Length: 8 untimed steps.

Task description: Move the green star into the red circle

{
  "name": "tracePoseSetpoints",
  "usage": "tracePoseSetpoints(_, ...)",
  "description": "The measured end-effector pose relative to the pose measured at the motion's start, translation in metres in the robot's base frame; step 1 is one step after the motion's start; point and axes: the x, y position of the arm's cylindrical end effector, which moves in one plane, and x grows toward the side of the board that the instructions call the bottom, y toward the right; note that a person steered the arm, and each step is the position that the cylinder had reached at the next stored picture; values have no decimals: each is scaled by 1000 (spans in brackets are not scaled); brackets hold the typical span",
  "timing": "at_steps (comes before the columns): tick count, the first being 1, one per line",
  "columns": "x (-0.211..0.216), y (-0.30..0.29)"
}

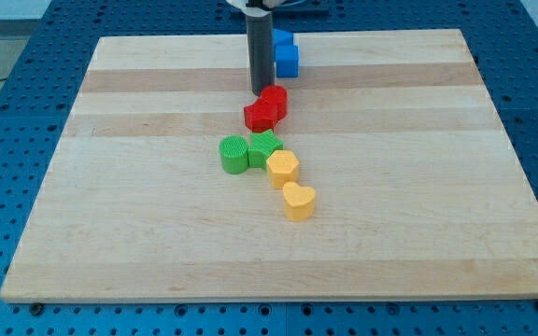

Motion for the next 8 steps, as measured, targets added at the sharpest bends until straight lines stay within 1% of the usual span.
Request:
tracePoseSetpoints(1,5,-55)
tracePoseSetpoints(2,85,-104)
tracePoseSetpoints(3,163,-101)
tracePoseSetpoints(4,160,-52)
tracePoseSetpoints(5,137,-19)
tracePoseSetpoints(7,123,39)
tracePoseSetpoints(8,80,44)
